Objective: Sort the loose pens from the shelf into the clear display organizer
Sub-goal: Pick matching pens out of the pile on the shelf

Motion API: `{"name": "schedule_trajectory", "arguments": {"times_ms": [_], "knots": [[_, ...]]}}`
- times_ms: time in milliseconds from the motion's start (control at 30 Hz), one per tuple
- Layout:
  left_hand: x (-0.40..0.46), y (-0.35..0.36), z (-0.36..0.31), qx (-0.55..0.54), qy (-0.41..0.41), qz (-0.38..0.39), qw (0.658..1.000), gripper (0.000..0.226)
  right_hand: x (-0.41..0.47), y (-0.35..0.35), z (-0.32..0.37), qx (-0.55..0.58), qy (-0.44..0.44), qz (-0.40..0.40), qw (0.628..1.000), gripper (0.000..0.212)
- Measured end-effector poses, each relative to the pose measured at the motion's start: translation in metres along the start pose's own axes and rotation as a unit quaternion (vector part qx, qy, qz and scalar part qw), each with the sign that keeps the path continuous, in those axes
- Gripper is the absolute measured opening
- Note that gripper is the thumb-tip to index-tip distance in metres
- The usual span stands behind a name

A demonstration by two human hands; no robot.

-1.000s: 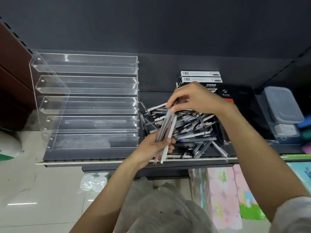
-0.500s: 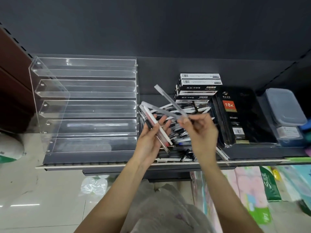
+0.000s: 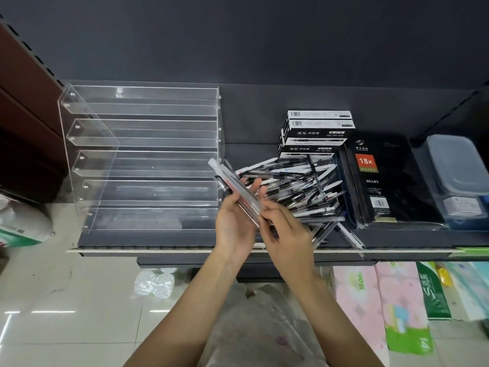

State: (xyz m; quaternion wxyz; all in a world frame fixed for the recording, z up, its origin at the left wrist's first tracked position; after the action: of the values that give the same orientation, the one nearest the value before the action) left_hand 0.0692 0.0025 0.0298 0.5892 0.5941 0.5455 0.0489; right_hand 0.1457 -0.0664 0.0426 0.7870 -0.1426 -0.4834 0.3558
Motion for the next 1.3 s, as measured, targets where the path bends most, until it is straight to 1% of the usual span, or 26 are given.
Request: {"name": "schedule_trajectory", "arguments": {"times_ms": [100,200,333,500,567,600,667,700,733,900,967,1033,1100,1133,1200,1233,1300], "knots": [[-0.005,-0.005,0.0,-0.024,0.033,-0.008,0.999,0.032,-0.003,0.0,0.006,0.003,-0.01,0.023,1.0,0.007],[-0.007,-0.012,0.0,-0.026,0.072,-0.03,0.997,0.022,-0.008,0.002,0.011,0.031,-0.005,0.067,0.997,0.002],[-0.016,-0.019,-0.008,-0.014,0.114,-0.046,0.992,0.023,-0.013,0.001,0.014,0.124,0.04,0.097,0.987,0.008],[-0.031,-0.026,-0.022,-0.001,0.157,-0.05,0.986,0.026,-0.019,0.011,0.031,0.161,0.07,0.127,0.976,0.014],[-0.036,-0.029,-0.031,-0.003,0.163,-0.038,0.986,0.029,-0.02,0.017,0.04,0.194,0.131,0.141,0.962,0.018],[-0.038,-0.031,-0.035,-0.001,0.165,-0.031,0.986,0.029,-0.019,0.02,0.045,0.215,0.187,0.149,0.947,0.017],[-0.041,-0.034,-0.044,0.005,0.167,-0.019,0.986,0.03,-0.016,0.029,0.056,0.276,0.306,0.163,0.896,0.009],[-0.042,-0.036,-0.049,0.005,0.167,-0.015,0.986,0.031,-0.013,0.034,0.061,0.294,0.338,0.161,0.879,0.006],[-0.042,-0.039,-0.056,0.003,0.167,-0.014,0.986,0.032,-0.01,0.038,0.066,0.294,0.343,0.156,0.878,0.006],[-0.042,-0.06,-0.101,0.022,0.16,-0.016,0.987,0.042,0.003,0.071,0.093,0.261,0.292,0.129,0.911,0.02],[-0.041,-0.07,-0.124,0.022,0.148,-0.015,0.989,0.042,0.007,0.087,0.107,0.247,0.282,0.131,0.918,0.02],[-0.04,-0.08,-0.147,0.028,0.143,-0.013,0.989,0.04,0.011,0.105,0.121,0.245,0.291,0.138,0.914,0.017],[-0.039,-0.089,-0.171,0.074,0.149,-0.027,0.986,0.035,0.015,0.121,0.133,0.245,0.308,0.146,0.907,0.013],[-0.039,-0.094,-0.182,0.124,0.157,-0.044,0.979,0.031,0.017,0.129,0.139,0.242,0.314,0.148,0.906,0.013],[-0.037,-0.102,-0.205,0.248,0.175,-0.091,0.948,0.021,0.022,0.143,0.149,0.236,0.323,0.143,0.905,0.013],[-0.037,-0.104,-0.213,0.291,0.184,-0.113,0.932,0.019,0.025,0.147,0.152,0.236,0.328,0.141,0.904,0.012],[-0.036,-0.105,-0.229,0.324,0.192,-0.127,0.918,0.017,0.031,0.155,0.158,0.237,0.335,0.139,0.901,0.011]]}}
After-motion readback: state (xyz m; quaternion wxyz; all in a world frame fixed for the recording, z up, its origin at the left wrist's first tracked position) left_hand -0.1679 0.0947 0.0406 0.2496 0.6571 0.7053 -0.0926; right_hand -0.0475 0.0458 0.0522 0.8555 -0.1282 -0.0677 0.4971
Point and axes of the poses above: each hand's wrist, its own x-axis towards the middle knuckle, its own y-axis out of the palm, z = x × y, the point moved 2 cm from there along x, towards the middle knuckle, and after that the axes turned 8 degrees about -z, right-handed, at the moved point
